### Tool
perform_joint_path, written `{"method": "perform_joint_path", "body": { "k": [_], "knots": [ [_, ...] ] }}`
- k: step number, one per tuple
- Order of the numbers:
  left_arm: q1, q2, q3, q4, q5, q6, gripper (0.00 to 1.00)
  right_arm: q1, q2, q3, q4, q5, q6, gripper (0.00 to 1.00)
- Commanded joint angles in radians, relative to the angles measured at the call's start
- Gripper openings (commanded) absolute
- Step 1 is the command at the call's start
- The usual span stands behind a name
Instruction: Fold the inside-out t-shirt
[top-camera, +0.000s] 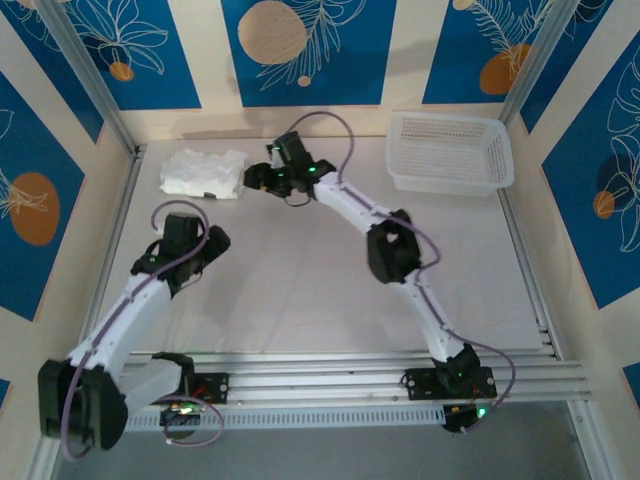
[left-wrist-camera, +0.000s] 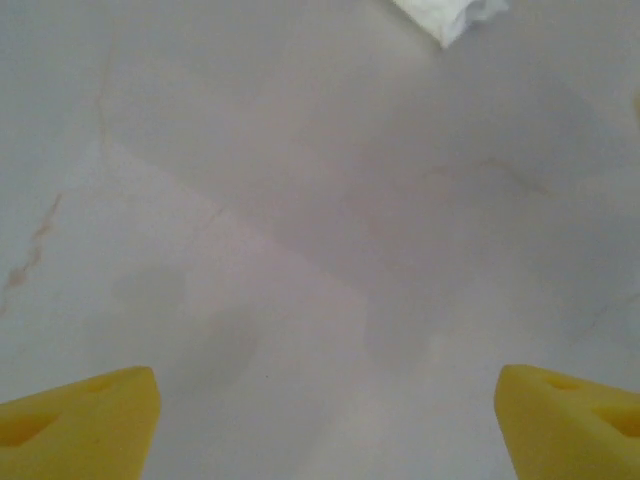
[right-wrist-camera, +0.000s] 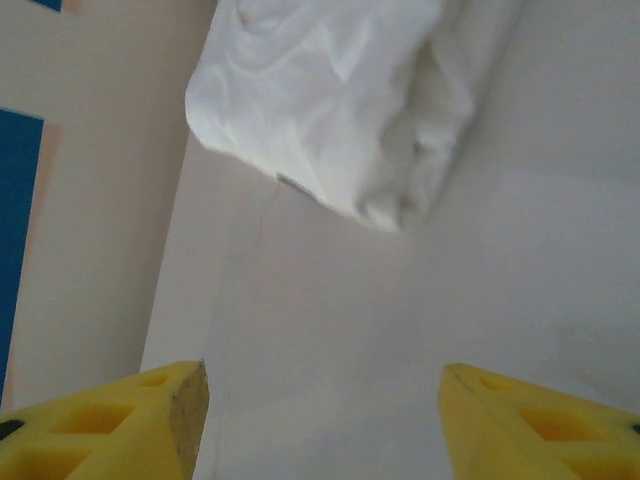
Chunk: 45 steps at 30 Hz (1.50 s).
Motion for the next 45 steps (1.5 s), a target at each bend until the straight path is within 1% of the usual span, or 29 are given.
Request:
{"method": "perform_joint_path", "body": {
  "k": [1,2,3,4,5,6,9,13,16,21,25,27,29,30,32,34,36,37,38,40,41,43,45],
  "knots": [
    [0.101,0.164,0.076,0.225,0.139,-0.012,0.81,-0.021,-0.378,-0.368,0.186,-0.034,-0.054,0.64],
    [0.119,0.229,0.102,0.271,0.169,-0.013,0.78,-0.029,-0.454,-0.460,0.206,-0.025,-0.058,0.64],
    [0.136,0.307,0.144,0.315,0.196,-0.015,0.72,-0.039,-0.527,-0.546,0.208,-0.014,-0.060,0.64],
    [0.145,0.380,0.185,0.359,0.217,-0.013,0.68,-0.049,-0.594,-0.616,0.201,-0.005,-0.065,0.64],
    [0.149,0.439,0.221,0.402,0.236,-0.013,0.66,-0.055,-0.645,-0.668,0.187,0.001,-0.073,0.64],
    [0.149,0.507,0.268,0.438,0.254,-0.020,0.65,-0.062,-0.698,-0.725,0.170,0.012,-0.080,0.64],
    [0.149,0.695,0.424,0.470,0.289,-0.050,0.64,-0.080,-0.837,-0.869,0.140,0.042,-0.093,0.64],
    [0.155,0.892,0.623,0.452,0.253,-0.055,0.63,-0.114,-0.984,-1.019,0.107,0.078,-0.074,0.64],
    [0.171,1.008,0.740,0.425,0.219,-0.059,0.60,-0.142,-1.057,-1.080,0.080,0.084,-0.057,0.64],
    [0.232,1.181,0.933,0.357,0.243,-0.077,0.57,-0.171,-1.123,-1.099,0.015,0.107,-0.061,0.64],
    [0.273,1.311,1.134,0.271,0.261,-0.039,0.56,-0.192,-1.151,-1.083,-0.040,0.118,-0.075,0.64],
    [0.286,1.342,1.211,0.239,0.280,-0.026,0.57,-0.207,-1.167,-1.086,-0.061,0.132,-0.081,0.64],
    [0.289,1.302,1.200,0.281,0.304,-0.011,0.61,-0.233,-1.193,-1.099,-0.100,0.171,-0.095,0.66],
    [0.286,1.250,1.166,0.312,0.315,-0.003,0.66,-0.252,-1.218,-1.120,-0.122,0.208,-0.107,0.68],
    [0.268,1.104,1.041,0.379,0.321,0.025,0.78,-0.285,-1.291,-1.198,-0.127,0.308,-0.154,0.71],
    [0.231,0.890,0.848,0.428,0.275,0.095,0.89,-0.316,-1.402,-1.320,-0.094,0.459,-0.231,0.74],
    [0.182,0.673,0.645,0.457,0.182,0.172,0.96,-0.351,-1.496,-1.454,-0.007,0.576,-0.315,0.76],
    [0.152,0.564,0.543,0.467,0.139,0.216,0.99,-0.372,-1.537,-1.529,0.065,0.615,-0.370,0.97],
    [0.124,0.479,0.465,0.468,0.100,0.250,0.99,-0.383,-1.567,-1.589,0.133,0.654,-0.416,1.00],
    [0.059,0.301,0.307,0.443,0.038,0.326,0.99,-0.398,-1.612,-1.683,0.256,0.760,-0.432,1.00],
    [0.033,0.230,0.241,0.439,0.015,0.359,0.99,-0.409,-1.617,-1.720,0.317,0.776,-0.461,1.00],
    [-0.040,0.068,0.085,0.454,-0.076,0.453,0.99,-0.450,-1.577,-1.810,0.504,0.792,-0.516,1.00],
    [-0.081,-0.062,-0.074,0.480,-0.160,0.509,0.99,-0.500,-1.489,-1.822,0.562,0.758,-0.490,1.00]
  ]
}}
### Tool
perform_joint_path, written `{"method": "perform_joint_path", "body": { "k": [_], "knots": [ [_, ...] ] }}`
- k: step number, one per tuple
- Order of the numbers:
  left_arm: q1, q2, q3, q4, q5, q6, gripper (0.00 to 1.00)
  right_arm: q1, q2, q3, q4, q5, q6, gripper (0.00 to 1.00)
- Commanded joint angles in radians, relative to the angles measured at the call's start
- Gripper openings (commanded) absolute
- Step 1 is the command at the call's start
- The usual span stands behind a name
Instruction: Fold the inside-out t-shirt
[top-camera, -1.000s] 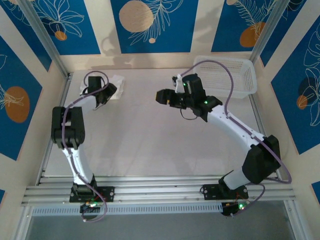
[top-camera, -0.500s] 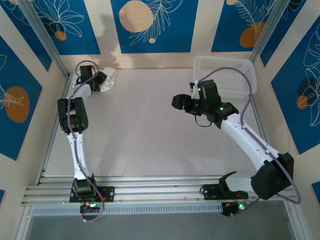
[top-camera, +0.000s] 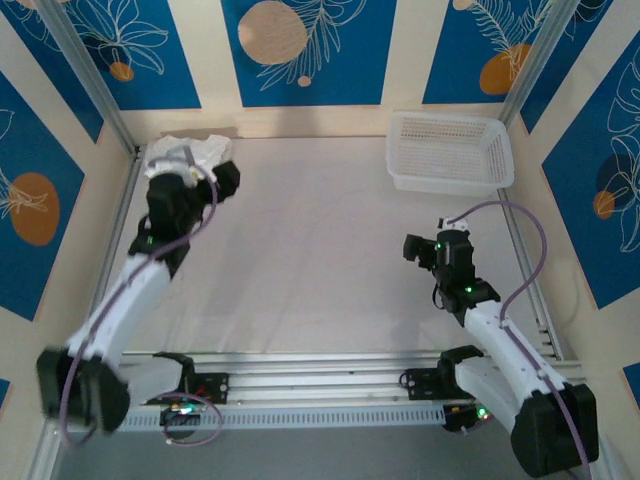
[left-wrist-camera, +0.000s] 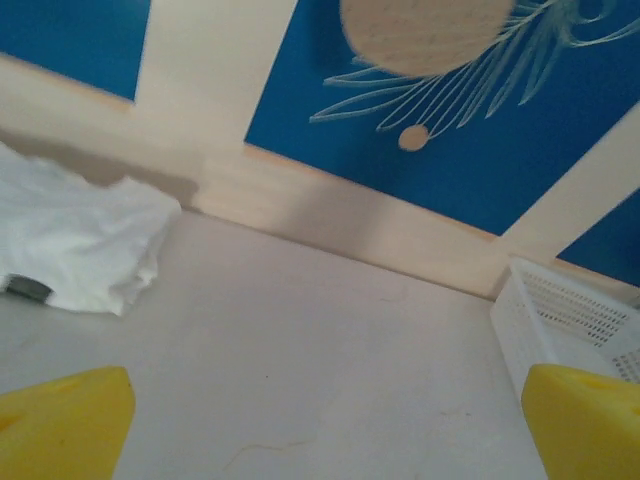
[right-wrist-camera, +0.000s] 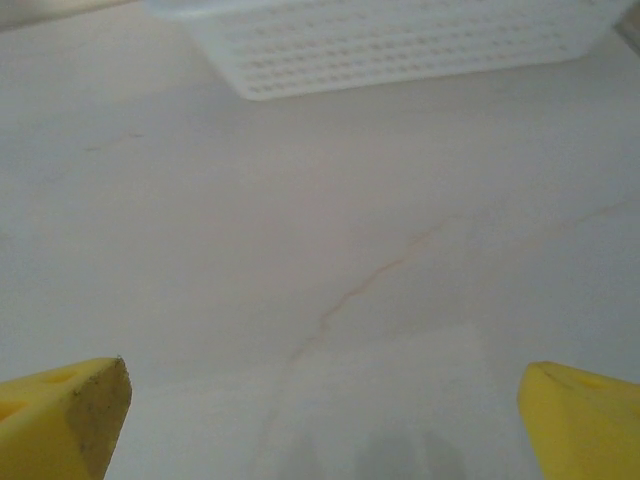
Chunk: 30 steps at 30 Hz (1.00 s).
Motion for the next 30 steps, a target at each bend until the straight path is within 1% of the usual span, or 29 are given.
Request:
{"method": "perform_joint_path", "body": {
  "k": [1,2,4,5,6,7,8,9,10,11,12,13,14,15,16,17,18,19,20,22,23,24,25,26,27,28,29,30],
  "knots": [
    [-0.021,-0.107,-0.253,-0.030,-0.206,0.161,0.99,-0.065,0.137,-0.020,0.281,0.062,-0.048,1.00],
    [-0.021,-0.149,-0.316,-0.023,-0.230,0.169,0.99,-0.075,0.205,-0.020,0.326,0.048,-0.047,0.99],
    [-0.021,-0.239,-0.426,-0.024,-0.294,0.203,0.99,-0.080,0.375,-0.031,0.524,0.025,-0.085,0.99],
    [-0.019,-0.273,-0.465,-0.021,-0.308,0.227,0.99,-0.084,0.442,-0.016,0.604,0.015,-0.118,0.99],
    [-0.019,-0.307,-0.517,0.017,-0.316,0.262,0.99,-0.082,0.487,0.018,0.621,-0.015,-0.165,0.99],
    [-0.003,-0.340,-0.535,0.020,-0.312,0.256,0.99,-0.084,0.547,0.002,0.765,-0.058,-0.214,1.00],
    [0.009,-0.361,-0.553,0.050,-0.276,0.282,0.99,-0.101,0.586,0.004,0.786,-0.122,-0.210,1.00],
    [0.014,-0.374,-0.578,0.107,-0.246,0.337,0.99,-0.142,0.629,-0.007,0.858,-0.214,-0.196,1.00],
    [0.017,-0.371,-0.596,0.159,-0.240,0.383,0.99,-0.176,0.597,-0.039,0.836,-0.331,-0.196,0.99],
    [0.024,-0.351,-0.610,0.193,-0.243,0.420,0.99,-0.197,0.654,-0.093,1.022,-0.368,-0.186,0.99],
    [0.041,-0.309,-0.616,0.218,-0.255,0.446,0.99,-0.203,0.666,-0.121,1.103,-0.355,-0.172,0.99],
    [0.070,-0.263,-0.608,0.212,-0.251,0.445,0.99,-0.206,0.606,-0.095,0.952,-0.351,-0.171,0.99],
    [0.094,-0.223,-0.606,0.218,-0.230,0.434,0.99,-0.205,0.619,-0.075,0.936,-0.334,-0.168,0.99],
    [0.116,-0.170,-0.622,0.277,-0.201,0.418,0.99,-0.182,0.650,-0.073,0.987,-0.309,-0.190,0.99],
    [0.137,-0.104,-0.651,0.400,-0.181,0.403,0.99,-0.159,0.631,-0.054,0.915,-0.260,-0.198,0.99],
    [0.151,-0.056,-0.635,0.427,-0.155,0.398,0.99,-0.162,0.631,-0.050,0.906,-0.276,-0.199,0.99],
    [0.158,0.017,-0.631,0.531,-0.124,0.432,0.99,-0.166,0.635,-0.056,0.926,-0.286,-0.201,0.99],
    [0.164,0.098,-0.634,0.663,-0.102,0.454,0.99,-0.167,0.629,-0.050,0.903,-0.288,-0.200,0.99],
    [0.172,0.166,-0.624,0.747,-0.071,0.466,0.99,-0.168,0.635,-0.053,0.920,-0.287,-0.201,0.99],
    [0.193,0.359,-0.559,0.820,0.013,0.459,0.99,-0.166,0.632,-0.052,0.913,-0.288,-0.202,0.99],
    [0.192,0.478,-0.527,0.915,0.045,0.475,0.99,-0.166,0.634,-0.053,0.916,-0.287,-0.203,0.99],
    [0.191,0.459,-0.487,0.811,0.089,0.492,0.99,-0.166,0.631,-0.051,0.910,-0.288,-0.202,0.99],
    [0.185,0.415,-0.447,0.662,0.070,0.498,0.99,-0.166,0.633,-0.053,0.915,-0.289,-0.202,0.99],
    [0.184,0.462,-0.475,0.788,0.074,0.500,0.99,-0.166,0.633,-0.051,0.909,-0.292,-0.204,0.99],
    [0.182,0.453,-0.479,0.780,0.075,0.499,0.99,-0.165,0.634,-0.050,0.910,-0.300,-0.208,0.99],
    [0.181,0.434,-0.461,0.709,0.072,0.502,0.99,-0.166,0.633,-0.050,0.908,-0.304,-0.209,0.99],
    [0.179,0.454,-0.471,0.766,0.068,0.503,0.99,-0.166,0.634,-0.049,0.908,-0.304,-0.209,0.99],
    [0.178,0.440,-0.467,0.731,0.065,0.504,0.99,-0.166,0.634,-0.048,0.906,-0.304,-0.209,0.99]
  ]
}}
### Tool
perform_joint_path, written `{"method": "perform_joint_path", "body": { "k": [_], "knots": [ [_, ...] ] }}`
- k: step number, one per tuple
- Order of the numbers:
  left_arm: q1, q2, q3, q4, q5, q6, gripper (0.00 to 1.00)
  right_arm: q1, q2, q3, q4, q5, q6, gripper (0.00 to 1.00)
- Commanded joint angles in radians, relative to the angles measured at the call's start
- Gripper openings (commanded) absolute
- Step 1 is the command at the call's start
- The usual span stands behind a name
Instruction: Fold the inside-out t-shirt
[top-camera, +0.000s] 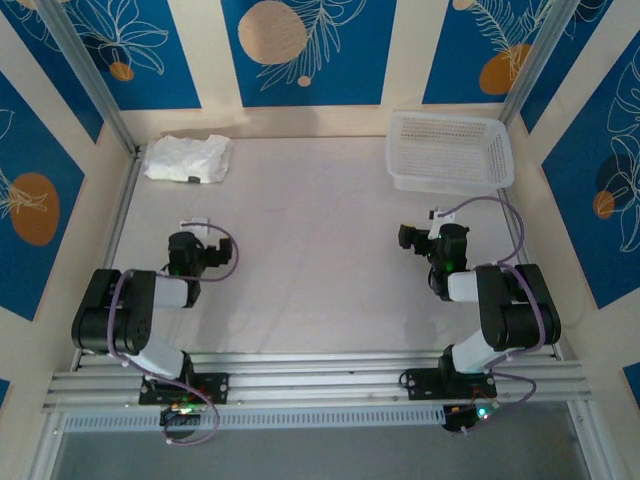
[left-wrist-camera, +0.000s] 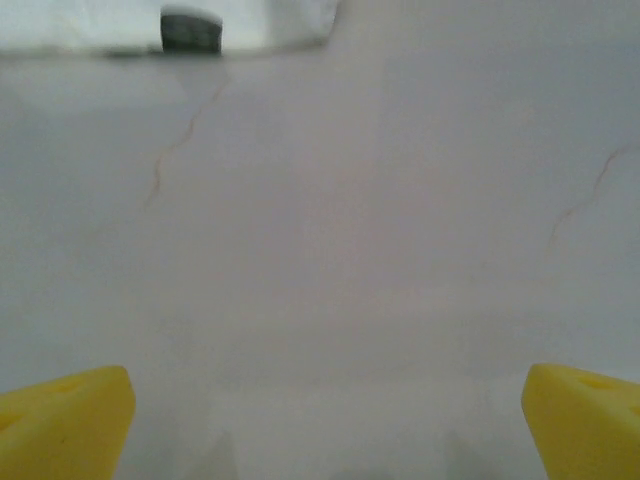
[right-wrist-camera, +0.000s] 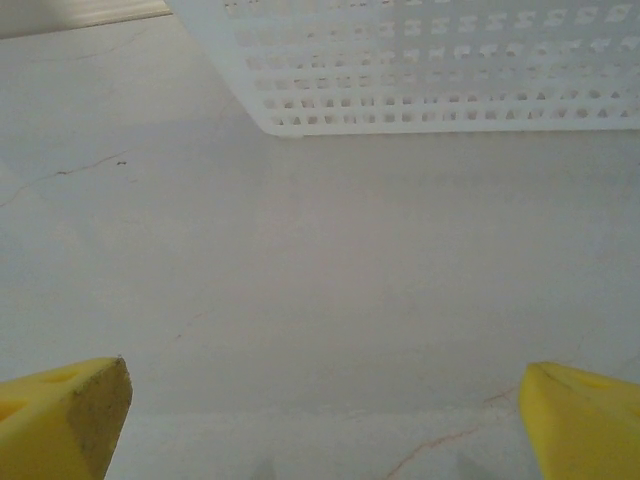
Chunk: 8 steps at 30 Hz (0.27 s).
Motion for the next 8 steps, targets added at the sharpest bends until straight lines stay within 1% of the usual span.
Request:
{"method": "perform_joint_path", "body": {
  "k": [1,2,3,8],
  "knots": [
    [-0.007,-0.011,0.020,0.046,0.035,0.032,0.99,-0.001,-0.005,0.024,0.031,-0.017,-0.026,0.99],
    [-0.009,-0.011,0.022,0.046,0.038,0.036,0.99,-0.002,-0.003,0.025,0.029,-0.016,-0.026,0.99],
    [-0.009,-0.015,0.033,0.014,0.065,0.045,0.99,-0.001,-0.004,0.028,0.026,-0.017,-0.026,0.99],
    [-0.008,-0.013,0.037,0.013,0.068,0.045,0.99,-0.001,-0.008,0.019,0.037,-0.018,-0.026,0.99]
  ]
}}
